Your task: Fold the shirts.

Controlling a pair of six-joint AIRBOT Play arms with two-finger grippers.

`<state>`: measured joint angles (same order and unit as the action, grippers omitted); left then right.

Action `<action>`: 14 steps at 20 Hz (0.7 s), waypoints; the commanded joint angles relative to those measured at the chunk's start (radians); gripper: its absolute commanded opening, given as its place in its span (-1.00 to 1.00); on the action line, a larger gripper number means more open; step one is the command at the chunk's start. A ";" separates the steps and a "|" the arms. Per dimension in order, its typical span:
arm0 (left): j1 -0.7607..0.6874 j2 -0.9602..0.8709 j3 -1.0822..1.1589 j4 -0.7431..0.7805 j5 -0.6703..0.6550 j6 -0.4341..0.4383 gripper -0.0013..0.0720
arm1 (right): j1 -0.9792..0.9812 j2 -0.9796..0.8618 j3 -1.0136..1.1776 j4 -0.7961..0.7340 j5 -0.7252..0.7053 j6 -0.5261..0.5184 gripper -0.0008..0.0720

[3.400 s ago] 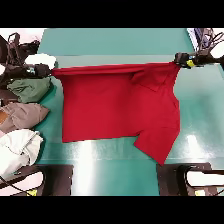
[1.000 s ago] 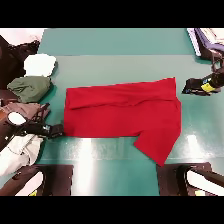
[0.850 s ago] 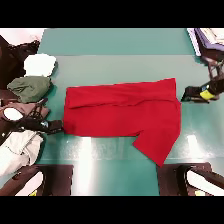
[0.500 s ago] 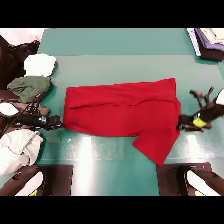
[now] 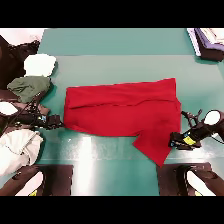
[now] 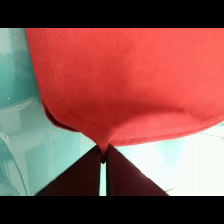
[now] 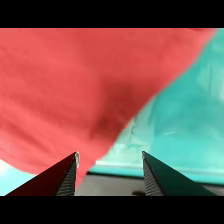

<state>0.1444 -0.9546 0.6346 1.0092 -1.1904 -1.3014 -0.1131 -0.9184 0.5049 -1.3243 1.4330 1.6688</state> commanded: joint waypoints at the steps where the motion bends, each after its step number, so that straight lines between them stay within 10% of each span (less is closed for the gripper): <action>1: 0.001 0.001 0.001 0.000 -0.007 0.000 -0.88 | 0.042 -0.045 -0.018 0.023 -0.092 0.018 0.24; 3: 0.001 0.001 0.001 0.000 -0.007 0.001 -0.88 | 0.069 -0.067 -0.018 0.023 -0.132 0.021 0.08; 7: 0.001 0.004 0.001 0.000 -0.008 0.014 -0.89 | 0.105 -0.034 0.021 0.012 -0.146 0.024 -0.93; 14: 0.001 0.187 0.085 0.000 -0.051 0.008 -0.89 | 0.105 0.140 0.281 0.011 -0.067 0.024 -0.94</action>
<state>0.1444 -0.8318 0.6842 1.0084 -1.2335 -1.2881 -0.0109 -0.8280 0.6884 -1.3125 1.3682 1.6917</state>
